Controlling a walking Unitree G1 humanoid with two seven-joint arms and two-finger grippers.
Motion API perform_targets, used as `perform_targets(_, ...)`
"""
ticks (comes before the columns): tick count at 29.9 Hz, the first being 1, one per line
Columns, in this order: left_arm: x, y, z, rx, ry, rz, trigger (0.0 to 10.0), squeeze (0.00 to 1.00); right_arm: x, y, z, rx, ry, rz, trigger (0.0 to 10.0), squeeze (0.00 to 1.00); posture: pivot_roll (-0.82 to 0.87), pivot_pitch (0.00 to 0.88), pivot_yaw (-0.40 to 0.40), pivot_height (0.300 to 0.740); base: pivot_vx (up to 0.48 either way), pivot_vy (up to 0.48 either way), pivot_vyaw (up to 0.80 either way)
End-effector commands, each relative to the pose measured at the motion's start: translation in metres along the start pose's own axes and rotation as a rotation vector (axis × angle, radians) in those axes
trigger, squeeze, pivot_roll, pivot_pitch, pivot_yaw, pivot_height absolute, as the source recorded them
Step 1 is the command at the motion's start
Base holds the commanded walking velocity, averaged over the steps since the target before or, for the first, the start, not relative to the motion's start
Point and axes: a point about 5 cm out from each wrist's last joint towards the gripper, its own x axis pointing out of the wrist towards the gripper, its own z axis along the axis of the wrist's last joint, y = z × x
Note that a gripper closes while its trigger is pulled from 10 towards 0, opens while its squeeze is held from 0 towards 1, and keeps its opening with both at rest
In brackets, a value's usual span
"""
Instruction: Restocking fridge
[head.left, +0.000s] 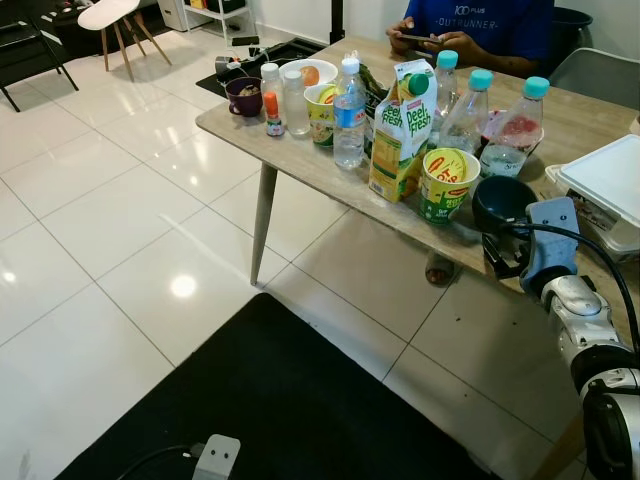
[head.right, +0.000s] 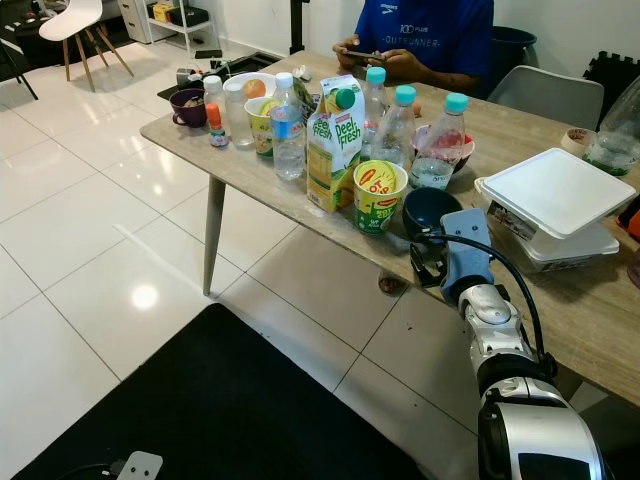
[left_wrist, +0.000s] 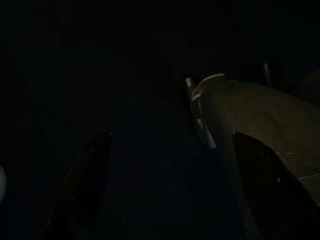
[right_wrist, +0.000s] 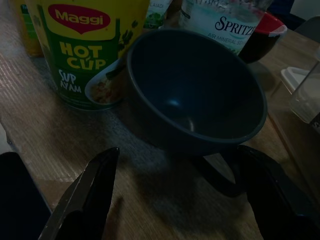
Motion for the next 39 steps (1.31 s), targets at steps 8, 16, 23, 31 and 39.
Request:
perform_targets(8, -0.002, -0.008, -0.017, -0.019, 0.059, -0.021, 10.0, 0.00, 0.002, 0.001, 0.002, 0.013, 0.000, 0.039, 10.0, 0.00, 0.04, 0.123, 0.015, 0.740, 0.000, 0.000, 0.00)
perform_targets(16, 0.000, -0.009, -0.013, -0.011, 0.052, -0.024, 10.0, 0.00, 0.002, 0.002, 0.009, 0.061, -0.046, 0.106, 10.0, 0.00, 0.03, 0.119, 0.018, 0.740, 0.000, 0.000, 0.00)
perform_targets(23, 0.002, -0.011, -0.008, -0.003, 0.045, -0.027, 10.0, 0.00, 0.000, 0.000, 0.019, 0.114, -0.120, 0.248, 10.0, 0.00, 0.02, 0.104, 0.014, 0.740, 0.000, 0.000, 0.00)
perform_targets(31, 0.002, -0.013, -0.006, -0.001, 0.042, -0.030, 10.0, 0.00, -0.001, -0.012, 0.016, 0.095, -0.092, 0.150, 10.0, 0.00, 0.02, 0.101, 0.013, 0.740, 0.000, 0.000, 0.00)
perform_targets(39, 0.002, -0.011, -0.007, 0.002, 0.046, -0.026, 10.0, 0.00, -0.003, -0.020, 0.007, 0.103, -0.026, 0.049, 10.0, 0.00, 0.02, 0.099, 0.012, 0.740, 0.000, 0.000, 0.00)
